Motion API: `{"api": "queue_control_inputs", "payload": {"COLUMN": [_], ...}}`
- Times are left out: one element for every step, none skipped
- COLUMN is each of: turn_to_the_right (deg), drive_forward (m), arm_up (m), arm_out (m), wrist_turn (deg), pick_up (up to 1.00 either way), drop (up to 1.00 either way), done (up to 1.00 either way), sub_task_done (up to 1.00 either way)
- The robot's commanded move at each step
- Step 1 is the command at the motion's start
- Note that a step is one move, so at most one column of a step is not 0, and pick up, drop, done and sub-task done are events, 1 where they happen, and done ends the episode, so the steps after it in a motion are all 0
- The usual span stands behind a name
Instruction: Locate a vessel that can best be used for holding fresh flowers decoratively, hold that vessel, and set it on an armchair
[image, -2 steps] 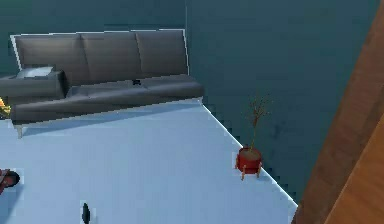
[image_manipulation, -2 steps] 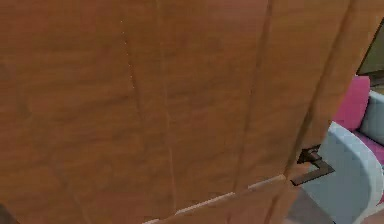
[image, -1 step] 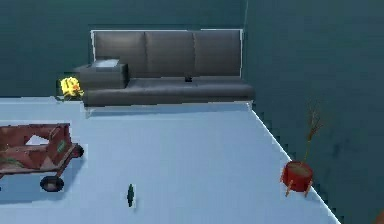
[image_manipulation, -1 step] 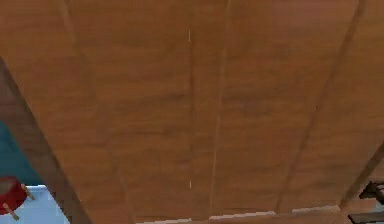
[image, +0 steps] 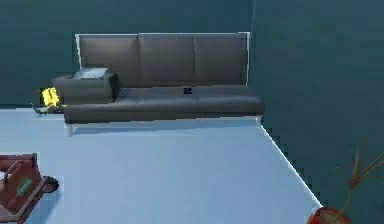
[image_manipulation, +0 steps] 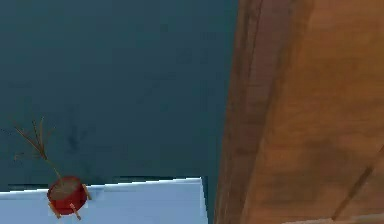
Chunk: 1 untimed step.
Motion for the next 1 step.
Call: {"api": "queue_control_inputs", "payload": {"turn_to_the_right": [-45.0], "drive_forward": [0.00], "arm_up": [0.00], "arm_out": [0.00], "wrist_turn": [0.0], "pick_up": [0.00], "drop": [0.00], "done": [0.00], "sub_task_done": [0.00]}}
